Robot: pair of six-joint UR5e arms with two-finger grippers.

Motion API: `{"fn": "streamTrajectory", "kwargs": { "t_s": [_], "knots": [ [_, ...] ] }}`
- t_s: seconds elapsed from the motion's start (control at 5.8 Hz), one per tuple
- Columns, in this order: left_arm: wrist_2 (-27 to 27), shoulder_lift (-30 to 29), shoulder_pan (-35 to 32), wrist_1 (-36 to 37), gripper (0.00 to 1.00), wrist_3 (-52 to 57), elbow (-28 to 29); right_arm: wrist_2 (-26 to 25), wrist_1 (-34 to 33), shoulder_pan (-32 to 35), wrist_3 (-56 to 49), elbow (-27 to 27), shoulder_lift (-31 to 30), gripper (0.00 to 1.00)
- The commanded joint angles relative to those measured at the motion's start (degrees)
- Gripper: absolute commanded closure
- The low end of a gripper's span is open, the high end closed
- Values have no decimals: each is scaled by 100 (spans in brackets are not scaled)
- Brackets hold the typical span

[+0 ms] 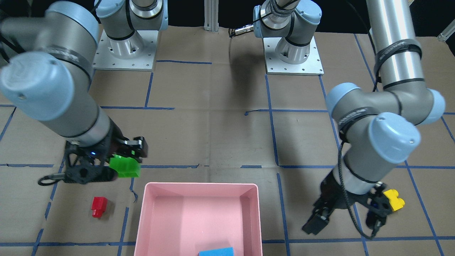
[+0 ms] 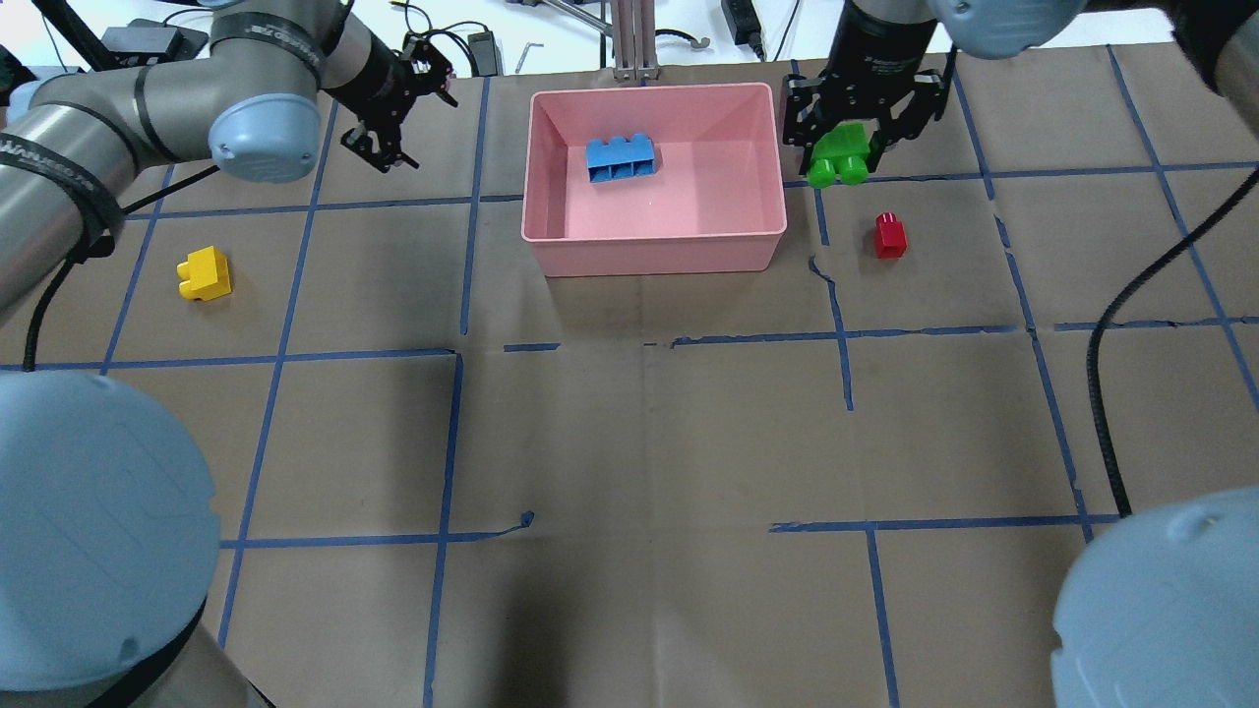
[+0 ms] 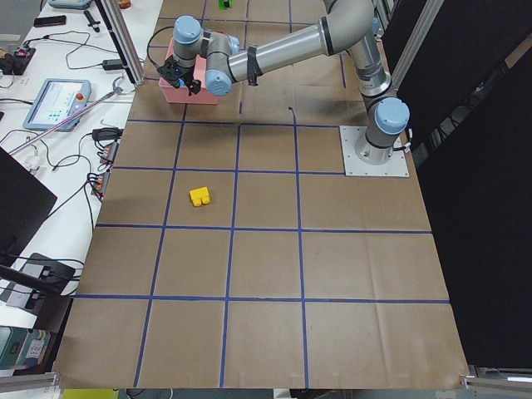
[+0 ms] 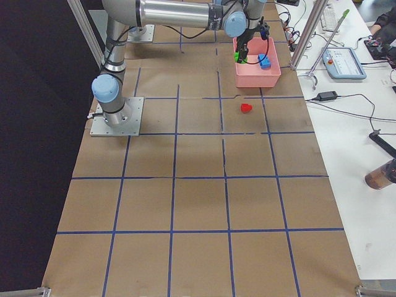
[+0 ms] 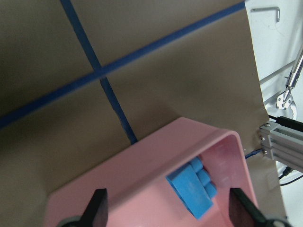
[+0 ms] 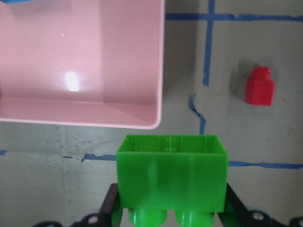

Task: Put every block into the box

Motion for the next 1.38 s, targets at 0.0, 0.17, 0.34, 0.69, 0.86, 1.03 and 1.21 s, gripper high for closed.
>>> {"fn": "streamTrajectory", "kwargs": {
  "t_s": [0.0,0.17,0.34,0.69,0.86,1.03,1.21],
  "knots": [
    [448,126,845,-317,4,3055,-88,3,-315,695,767,-1208,1211,57],
    [466,4,1424,-317,1,4271,-97,-6,-359,907,980,-1694,1749,57],
    [458,-223,1804,-264,1,4701,-88,-15,-725,1005,1000,-1690,2015,56],
    [895,-759,1869,-72,2,4871,-97,-119,-694,962,905,-1620,1992,1],
    [1054,-805,1930,-71,2,4872,-123,-120,-615,849,903,-1628,1930,0],
    [1046,-866,2053,-62,2,4829,-254,-111,-475,700,851,-1628,1712,0],
    [1055,-884,2132,-62,2,4863,-238,-85,39,515,842,-1620,1336,0]
  ]
}}
